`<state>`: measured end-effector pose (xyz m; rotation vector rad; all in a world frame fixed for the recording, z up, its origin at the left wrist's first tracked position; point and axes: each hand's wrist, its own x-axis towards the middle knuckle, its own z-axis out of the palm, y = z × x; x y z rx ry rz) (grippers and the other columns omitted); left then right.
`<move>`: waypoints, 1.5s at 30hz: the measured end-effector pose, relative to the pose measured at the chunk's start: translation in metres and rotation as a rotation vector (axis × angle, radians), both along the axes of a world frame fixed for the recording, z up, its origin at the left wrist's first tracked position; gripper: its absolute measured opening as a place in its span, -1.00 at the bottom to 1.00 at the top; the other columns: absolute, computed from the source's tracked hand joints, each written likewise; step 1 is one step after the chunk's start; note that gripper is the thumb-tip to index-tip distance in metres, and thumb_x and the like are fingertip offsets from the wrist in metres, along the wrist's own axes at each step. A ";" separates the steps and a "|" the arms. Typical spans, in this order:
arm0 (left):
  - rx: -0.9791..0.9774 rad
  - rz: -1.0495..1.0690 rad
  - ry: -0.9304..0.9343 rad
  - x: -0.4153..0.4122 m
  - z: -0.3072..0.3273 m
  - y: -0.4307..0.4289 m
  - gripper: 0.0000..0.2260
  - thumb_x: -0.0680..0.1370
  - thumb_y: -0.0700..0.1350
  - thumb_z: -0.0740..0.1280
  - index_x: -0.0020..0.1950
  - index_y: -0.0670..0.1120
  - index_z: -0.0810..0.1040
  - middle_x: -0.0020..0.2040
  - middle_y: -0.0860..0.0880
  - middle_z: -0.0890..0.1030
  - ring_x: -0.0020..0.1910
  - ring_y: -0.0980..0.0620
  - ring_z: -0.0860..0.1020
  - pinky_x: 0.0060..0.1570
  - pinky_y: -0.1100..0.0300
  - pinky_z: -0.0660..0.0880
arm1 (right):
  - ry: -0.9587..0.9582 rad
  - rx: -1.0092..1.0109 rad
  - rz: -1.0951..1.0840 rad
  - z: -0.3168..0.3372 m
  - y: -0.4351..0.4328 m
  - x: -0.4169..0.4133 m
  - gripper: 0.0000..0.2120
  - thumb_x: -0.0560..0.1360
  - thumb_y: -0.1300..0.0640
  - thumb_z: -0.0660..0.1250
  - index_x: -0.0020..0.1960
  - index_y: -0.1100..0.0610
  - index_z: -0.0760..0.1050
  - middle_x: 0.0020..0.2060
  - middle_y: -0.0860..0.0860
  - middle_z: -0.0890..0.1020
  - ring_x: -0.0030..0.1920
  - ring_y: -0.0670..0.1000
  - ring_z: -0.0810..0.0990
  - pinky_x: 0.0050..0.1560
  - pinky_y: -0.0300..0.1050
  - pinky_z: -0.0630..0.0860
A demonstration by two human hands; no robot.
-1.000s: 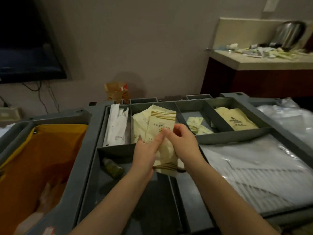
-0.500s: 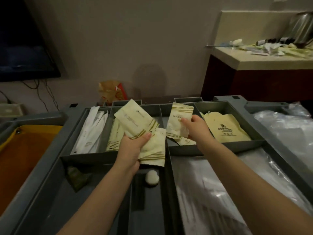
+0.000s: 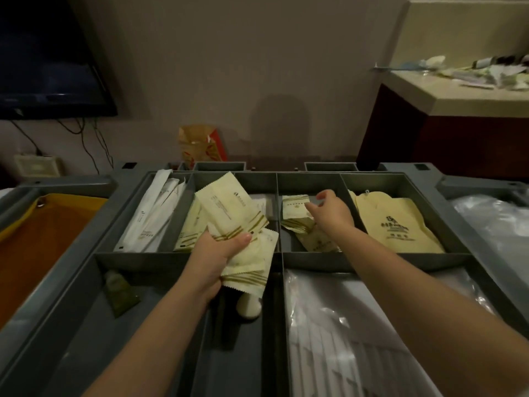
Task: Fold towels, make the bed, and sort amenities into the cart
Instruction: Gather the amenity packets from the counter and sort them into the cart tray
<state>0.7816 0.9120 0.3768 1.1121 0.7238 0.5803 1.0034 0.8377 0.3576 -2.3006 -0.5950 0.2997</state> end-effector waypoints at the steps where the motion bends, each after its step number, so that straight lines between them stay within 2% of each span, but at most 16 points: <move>1: 0.004 -0.005 -0.001 0.000 0.000 -0.001 -0.68 0.44 -0.34 0.37 0.18 -0.17 0.55 0.03 -0.11 0.68 0.02 -0.07 0.65 -0.06 0.03 0.59 | -0.016 0.042 0.031 0.005 -0.006 -0.008 -0.65 0.57 -0.03 0.26 0.30 0.08 0.38 0.13 0.03 0.55 0.05 0.03 0.54 -0.02 -0.06 0.52; 5: 0.033 -0.051 0.008 0.001 0.000 -0.010 -0.66 0.43 -0.33 0.40 0.19 -0.16 0.54 0.04 -0.11 0.67 0.05 -0.08 0.63 0.02 0.00 0.57 | -0.012 0.293 0.197 0.032 -0.034 -0.054 -0.90 0.58 0.01 0.25 0.06 -0.01 0.47 -0.12 -0.14 0.56 -0.07 -0.12 0.54 -0.10 -0.25 0.49; 8: 0.097 -0.119 0.022 0.003 -0.002 -0.019 -0.66 0.41 -0.32 0.42 0.16 -0.11 0.56 0.02 -0.08 0.68 0.07 -0.10 0.63 0.09 -0.04 0.54 | 0.036 0.395 0.325 0.050 -0.048 -0.094 -0.97 0.57 0.03 0.25 0.01 -0.08 0.45 -0.14 -0.15 0.56 -0.11 -0.18 0.54 -0.13 -0.33 0.47; 12: 0.206 -0.244 0.084 0.004 -0.001 -0.031 -0.66 0.46 -0.29 0.40 0.19 0.00 0.55 0.01 0.00 0.68 0.04 0.00 0.63 0.08 -0.02 0.55 | 0.129 0.391 0.312 0.049 -0.045 -0.121 -0.72 0.51 -0.04 0.33 0.18 -0.09 0.36 -0.04 -0.17 0.52 -0.05 -0.14 0.56 -0.10 -0.19 0.61; 15: 0.207 -0.254 0.123 0.003 -0.001 -0.033 -0.63 0.47 -0.24 0.40 0.26 -0.01 0.51 0.01 0.00 0.68 0.03 0.00 0.64 0.07 -0.06 0.57 | 0.110 0.350 0.222 0.035 -0.039 -0.127 -0.59 0.47 -0.07 0.38 0.26 -0.09 0.33 0.06 -0.15 0.48 0.03 -0.14 0.52 0.02 -0.14 0.58; 18: 0.219 -0.257 0.130 0.003 0.001 -0.035 -0.62 0.47 -0.21 0.42 0.27 0.00 0.50 0.03 0.00 0.67 0.05 0.00 0.63 0.08 -0.05 0.57 | 0.138 0.368 0.180 0.031 -0.038 -0.126 -0.58 0.47 -0.07 0.38 0.26 -0.07 0.34 0.13 -0.13 0.48 0.06 -0.13 0.53 -0.04 -0.21 0.59; 23: 0.233 -0.252 0.123 0.004 0.004 -0.039 -0.64 0.46 -0.22 0.43 0.20 0.05 0.49 0.02 0.02 0.65 0.03 0.03 0.61 0.01 0.07 0.57 | 0.193 0.452 0.149 0.033 -0.043 -0.127 -0.77 0.52 0.03 0.35 0.13 -0.06 0.38 -0.07 -0.22 0.54 -0.08 -0.23 0.54 -0.24 -0.37 0.51; 25: 0.202 -0.252 0.094 0.004 0.003 -0.038 -0.62 0.43 -0.25 0.45 0.20 0.00 0.53 0.01 0.00 0.68 0.01 0.01 0.64 -0.03 0.09 0.58 | 0.214 0.484 0.115 0.031 -0.044 -0.126 -0.81 0.52 0.06 0.35 0.08 -0.05 0.40 -0.10 -0.19 0.57 -0.09 -0.18 0.58 -0.20 -0.32 0.55; 29: 0.122 -0.225 0.037 0.003 0.004 -0.036 -0.68 0.44 -0.31 0.42 0.11 0.00 0.56 -0.04 -0.02 0.70 -0.04 0.02 0.66 -0.09 0.11 0.59 | 0.273 0.498 0.047 0.028 -0.047 -0.121 -0.89 0.52 0.08 0.35 0.03 0.06 0.49 -0.09 -0.03 0.64 -0.05 -0.03 0.63 -0.03 -0.04 0.61; 32: 0.049 -0.188 0.011 0.003 0.003 -0.032 -0.74 0.46 -0.32 0.39 0.07 -0.04 0.56 -0.10 -0.01 0.71 -0.11 0.03 0.68 -0.22 0.15 0.59 | 0.311 0.523 0.014 0.030 -0.050 -0.112 -0.88 0.56 0.09 0.30 0.06 0.10 0.50 -0.06 0.01 0.64 -0.04 -0.01 0.64 -0.03 -0.03 0.61; 35: -0.040 -0.118 -0.027 0.003 0.004 -0.029 -0.76 0.47 -0.32 0.38 0.09 -0.10 0.57 -0.10 -0.06 0.70 -0.15 0.01 0.68 -0.30 0.19 0.59 | 0.256 0.527 -0.086 0.034 -0.051 -0.089 -0.86 0.60 0.09 0.22 0.10 0.11 0.48 -0.04 0.01 0.62 -0.08 -0.05 0.61 -0.15 -0.16 0.57; 37: -0.071 -0.073 -0.027 0.003 0.006 -0.027 -0.77 0.47 -0.31 0.39 0.08 -0.09 0.55 -0.07 -0.07 0.68 -0.14 0.01 0.67 -0.27 0.16 0.59 | 0.253 0.507 -0.134 0.034 -0.047 -0.069 -0.83 0.60 0.12 0.21 0.17 0.11 0.46 0.02 0.01 0.60 -0.08 -0.09 0.59 -0.20 -0.23 0.53; 39: -0.106 -0.039 -0.020 0.003 0.006 -0.024 -0.73 0.47 -0.29 0.39 0.14 -0.09 0.52 -0.02 -0.09 0.66 -0.10 -0.01 0.65 -0.22 0.11 0.59 | 0.247 0.438 -0.141 0.032 -0.039 -0.050 -0.76 0.59 0.19 0.22 0.25 0.11 0.41 0.13 0.04 0.57 -0.05 -0.06 0.58 -0.21 -0.24 0.54; 41: -0.142 -0.014 -0.015 0.003 0.005 -0.021 -0.69 0.49 -0.28 0.38 0.21 -0.10 0.50 0.01 -0.10 0.66 -0.08 -0.03 0.65 -0.23 0.09 0.58 | 0.212 0.341 -0.135 0.027 -0.029 -0.034 -0.62 0.57 0.26 0.26 0.36 0.12 0.33 0.19 0.09 0.54 -0.02 0.00 0.57 -0.21 -0.20 0.56; 43: -0.173 0.002 -0.016 0.003 0.005 -0.018 -0.69 0.50 -0.29 0.36 0.23 -0.11 0.50 0.01 -0.10 0.66 -0.08 -0.04 0.66 -0.24 0.09 0.58 | 0.166 0.245 -0.133 0.022 -0.018 -0.022 -0.51 0.54 0.30 0.27 0.43 0.09 0.25 0.11 0.10 0.53 -0.07 0.02 0.57 -0.11 -0.07 0.61; 45: -0.202 0.024 -0.011 0.003 0.005 -0.015 -0.69 0.51 -0.30 0.35 0.23 -0.10 0.49 0.00 -0.10 0.66 -0.09 -0.06 0.66 -0.25 0.07 0.58 | 0.130 0.174 -0.123 0.015 -0.007 -0.012 -0.51 0.54 0.31 0.25 0.43 0.06 0.26 0.01 0.05 0.49 -0.11 0.02 0.56 -0.05 0.00 0.61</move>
